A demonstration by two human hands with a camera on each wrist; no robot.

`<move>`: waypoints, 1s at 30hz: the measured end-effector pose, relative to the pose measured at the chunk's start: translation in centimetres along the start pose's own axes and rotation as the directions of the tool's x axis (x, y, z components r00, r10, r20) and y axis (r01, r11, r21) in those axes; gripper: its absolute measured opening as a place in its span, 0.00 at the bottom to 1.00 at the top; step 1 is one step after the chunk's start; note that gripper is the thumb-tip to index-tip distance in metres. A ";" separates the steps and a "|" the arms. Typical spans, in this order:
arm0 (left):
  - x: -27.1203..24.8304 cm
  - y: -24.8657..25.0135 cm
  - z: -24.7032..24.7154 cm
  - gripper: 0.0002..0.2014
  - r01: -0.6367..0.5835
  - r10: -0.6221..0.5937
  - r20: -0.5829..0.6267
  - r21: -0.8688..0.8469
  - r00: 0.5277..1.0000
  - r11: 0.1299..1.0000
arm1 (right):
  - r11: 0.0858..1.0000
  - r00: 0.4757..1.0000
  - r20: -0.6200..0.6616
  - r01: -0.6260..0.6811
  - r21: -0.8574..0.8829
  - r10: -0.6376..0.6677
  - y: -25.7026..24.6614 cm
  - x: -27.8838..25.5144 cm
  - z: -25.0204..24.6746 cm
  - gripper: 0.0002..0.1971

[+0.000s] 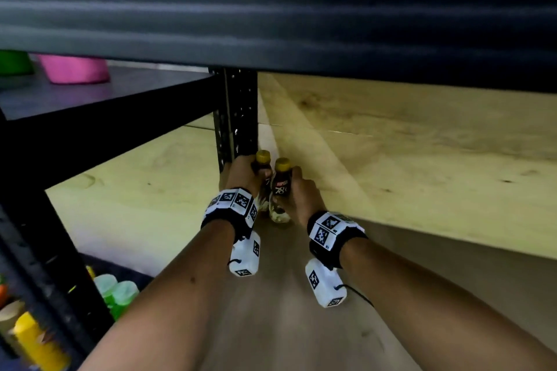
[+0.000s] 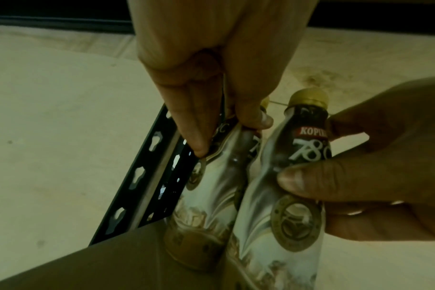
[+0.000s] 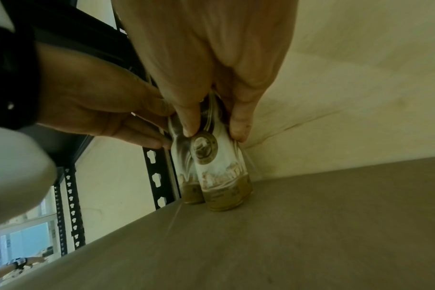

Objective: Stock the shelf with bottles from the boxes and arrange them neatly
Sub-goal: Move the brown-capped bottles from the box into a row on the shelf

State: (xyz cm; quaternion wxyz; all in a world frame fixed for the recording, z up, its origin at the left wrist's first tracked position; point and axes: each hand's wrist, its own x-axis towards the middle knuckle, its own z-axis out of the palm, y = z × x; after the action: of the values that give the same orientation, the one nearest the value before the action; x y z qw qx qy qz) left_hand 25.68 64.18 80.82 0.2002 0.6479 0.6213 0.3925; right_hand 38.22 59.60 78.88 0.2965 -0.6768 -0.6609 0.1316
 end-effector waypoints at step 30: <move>-4.1 0.9 -1.7 0.11 -0.119 0.110 0.065 0.162 0.992 0.980 | 0.992 0.981 0.193 0.022 -0.122 0.002 1.8 -4.0 -5.5 0.29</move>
State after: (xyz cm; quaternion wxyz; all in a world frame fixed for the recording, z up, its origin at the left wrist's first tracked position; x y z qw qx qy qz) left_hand 25.30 59.73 81.47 0.1400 0.7077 0.6076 0.3322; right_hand 42.44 54.53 81.35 0.1890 -0.6747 -0.6967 0.1539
